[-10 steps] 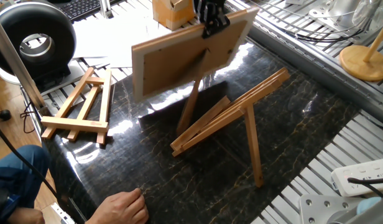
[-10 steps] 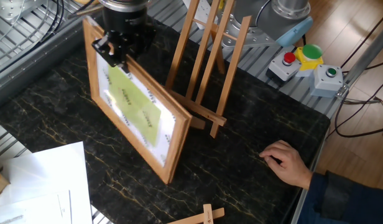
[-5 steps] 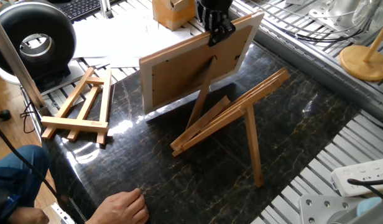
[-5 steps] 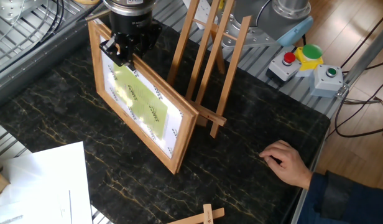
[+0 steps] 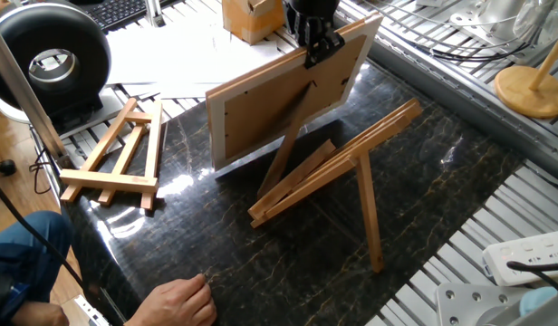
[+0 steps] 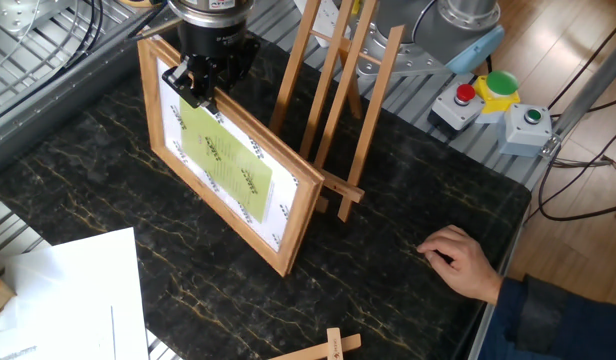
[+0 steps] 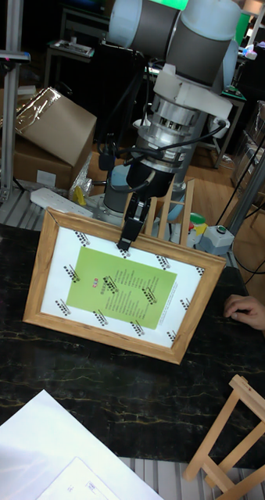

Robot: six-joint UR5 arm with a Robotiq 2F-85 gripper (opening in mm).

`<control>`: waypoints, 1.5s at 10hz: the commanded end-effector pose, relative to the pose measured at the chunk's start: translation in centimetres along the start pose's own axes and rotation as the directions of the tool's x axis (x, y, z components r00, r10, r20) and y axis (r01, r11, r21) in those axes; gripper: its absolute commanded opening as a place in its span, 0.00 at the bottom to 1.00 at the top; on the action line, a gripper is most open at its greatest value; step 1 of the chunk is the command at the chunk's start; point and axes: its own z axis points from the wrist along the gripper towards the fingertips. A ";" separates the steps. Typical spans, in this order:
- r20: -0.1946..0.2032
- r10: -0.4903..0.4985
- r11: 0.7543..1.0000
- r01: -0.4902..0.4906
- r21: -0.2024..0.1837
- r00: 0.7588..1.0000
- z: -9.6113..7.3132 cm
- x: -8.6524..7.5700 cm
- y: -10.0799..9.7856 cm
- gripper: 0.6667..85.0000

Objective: Take the photo frame down from the bracket

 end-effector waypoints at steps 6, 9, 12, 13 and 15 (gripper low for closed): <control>0.004 -0.039 0.998 0.039 0.057 0.999 -0.1 -0.3 -1.8 0.00; 0.012 -0.029 0.999 0.028 0.044 1.000 0.5 -1.3 -3.0 0.00; 0.053 -0.020 1.000 0.021 -0.006 0.998 1.3 -2.3 -2.2 0.00; 0.074 -0.021 0.999 0.023 -0.033 0.997 1.2 -2.6 -1.6 0.00; 0.087 -0.030 0.998 0.035 -0.046 0.996 1.0 -2.5 -1.4 0.00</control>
